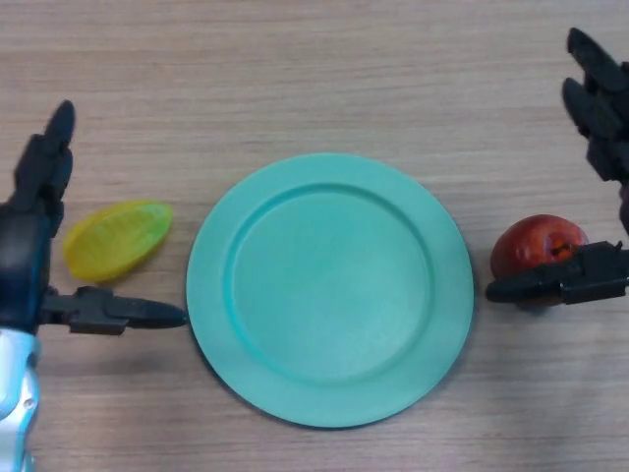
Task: Pick up the yellow starfruit and place it on the plate
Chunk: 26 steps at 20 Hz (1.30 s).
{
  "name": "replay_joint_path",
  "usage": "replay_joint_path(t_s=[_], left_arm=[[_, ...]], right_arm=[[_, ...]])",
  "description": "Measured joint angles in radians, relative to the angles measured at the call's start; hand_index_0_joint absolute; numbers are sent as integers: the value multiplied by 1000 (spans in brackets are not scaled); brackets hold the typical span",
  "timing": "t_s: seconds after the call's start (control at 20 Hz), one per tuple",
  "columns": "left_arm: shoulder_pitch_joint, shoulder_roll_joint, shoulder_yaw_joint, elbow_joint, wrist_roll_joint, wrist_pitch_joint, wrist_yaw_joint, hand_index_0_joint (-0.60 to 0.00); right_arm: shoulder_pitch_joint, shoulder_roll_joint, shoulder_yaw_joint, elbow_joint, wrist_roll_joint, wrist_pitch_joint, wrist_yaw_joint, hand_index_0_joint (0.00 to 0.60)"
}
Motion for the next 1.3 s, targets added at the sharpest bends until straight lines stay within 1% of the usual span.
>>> replay_joint_path(t_s=[0.1, 0.2, 0.25, 0.35, 0.4, 0.45, 0.5, 0.6, 0.65, 0.7, 0.75, 0.8, 0.85, 0.9, 1.0, 1.1, 1.2, 1.3], left_arm=[[-30, 7, -3, 118, 65, -83, 44, 0], [-45, 13, -22, 190, 68, -95, 49, 0], [-59, 14, -29, 220, 68, -101, 49, 0], [-103, 32, -34, 303, 70, -119, 49, 0], [-121, 44, -34, 339, 71, -126, 50, 0], [-134, 49, -34, 374, 90, -143, 62, 0], [-148, 50, -35, 420, 154, -160, 105, 0], [-157, 50, -41, 460, 181, -163, 114, 0], [-164, 54, -49, 479, 205, -177, 120, -50], [-173, 56, -53, 482, 224, -193, 122, -200], [-179, 63, -65, 495, 226, -209, 131, -300], [-189, 73, -71, 519, 237, -248, 138, -252], [-195, 77, -71, 527, 265, -269, 150, -249], [-202, 82, -71, 535, 290, -288, 166, -400], [-198, 89, -71, 530, 308, -297, 174, -590], [-160, 93, -70, 461, 385, -283, 179, -600], [-122, 91, -69, 380, 379, -232, 170, -600], [-88, 83, -66, 304, 348, -179, 137, -600]], right_arm=[[10, 1, -3, -14, 0, 20, 0, 0], [25, 3, -4, -33, 12, 22, 0, 0], [30, 5, -5, -34, 40, 22, -1, 0], [36, 14, -4, -42, 43, 30, -1, 0], [37, 15, -6, -45, 43, 38, -15, 0], [37, 15, -7, -44, 43, 39, -25, 0], [37, 15, -6, -44, 43, 39, -27, 0], [37, 15, -6, -44, 43, 39, -27, 0], [37, 15, -6, -44, 43, 39, -27, 0], [36, 15, -6, -44, 43, 39, -27, 0], [36, 15, -6, -44, 43, 39, -27, 0], [36, 15, -6, -44, 43, 39, -27, 0], [37, 15, -6, -44, 43, 39, -27, 0], [37, 16, -6, -44, 43, 39, -27, 0], [37, 16, -6, -44, 43, 39, -27, 0], [35, 16, -5, -54, 43, 51, -27, 0], [30, 16, -5, -56, 43, 51, -27, 0], [29, 17, -3, -56, 43, 51, -27, 0]])
